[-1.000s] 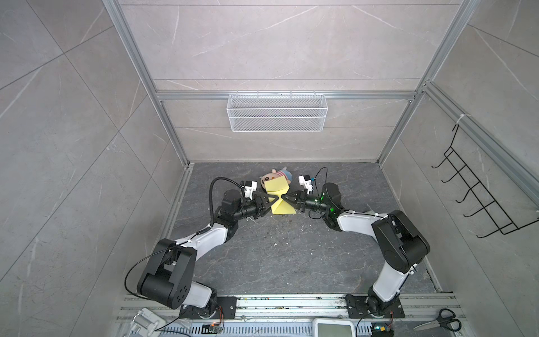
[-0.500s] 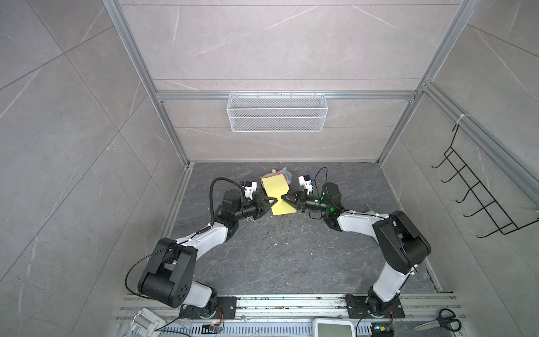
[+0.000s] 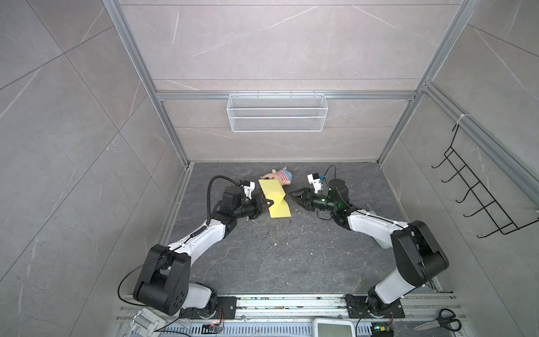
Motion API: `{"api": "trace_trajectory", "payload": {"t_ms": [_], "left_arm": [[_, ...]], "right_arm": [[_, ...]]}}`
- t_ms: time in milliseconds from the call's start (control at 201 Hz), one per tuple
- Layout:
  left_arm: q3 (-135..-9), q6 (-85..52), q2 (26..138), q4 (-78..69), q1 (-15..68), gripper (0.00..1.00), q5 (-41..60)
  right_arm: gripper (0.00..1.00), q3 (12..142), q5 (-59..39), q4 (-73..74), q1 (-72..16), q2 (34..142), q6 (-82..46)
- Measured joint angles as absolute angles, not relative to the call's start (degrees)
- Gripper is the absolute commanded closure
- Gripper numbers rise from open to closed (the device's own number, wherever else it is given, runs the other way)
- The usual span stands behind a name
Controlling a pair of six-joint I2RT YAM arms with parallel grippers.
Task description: Fold a paper plane with a square sheet of paper (pick it up from the middle)
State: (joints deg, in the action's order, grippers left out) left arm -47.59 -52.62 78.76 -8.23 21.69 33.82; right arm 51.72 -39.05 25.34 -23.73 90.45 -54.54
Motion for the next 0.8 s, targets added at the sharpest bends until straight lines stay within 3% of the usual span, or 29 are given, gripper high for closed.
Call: {"api": "trace_trajectory", "payload": {"t_ms": [85, 149, 324, 503, 637, 797], "left_arm": [[-53.36, -45.12, 77.25, 5.37, 22.06, 0.98, 27.29], [-57.95, -39.81, 76.86, 14.55, 22.98, 0.98, 20.91], [-70.32, -30.39, 79.72, 37.63, 30.24, 0.98, -1.50], [-79.77, -29.23, 92.82, 55.61, 37.69, 0.98, -22.81], [-83.37, -31.11, 104.53, 63.88, 41.78, 0.94, -31.53], [-90.80, -33.67, 117.21, 68.12, 45.98, 0.89, -33.78]], "right_arm": [[0.17, 52.31, -33.45, 16.93, -23.09, 85.86, -47.90], [0.01, 52.62, -29.10, 12.01, -22.96, 83.02, -43.51], [0.01, 52.60, -19.25, 3.38, -22.90, 78.41, -36.07], [0.01, 52.03, -11.20, -1.61, -22.90, 76.03, -32.71], [0.01, 50.89, -7.01, -3.49, -22.90, 74.50, -32.29], [0.01, 49.87, -4.23, -4.97, -22.72, 74.32, -32.49]]}}
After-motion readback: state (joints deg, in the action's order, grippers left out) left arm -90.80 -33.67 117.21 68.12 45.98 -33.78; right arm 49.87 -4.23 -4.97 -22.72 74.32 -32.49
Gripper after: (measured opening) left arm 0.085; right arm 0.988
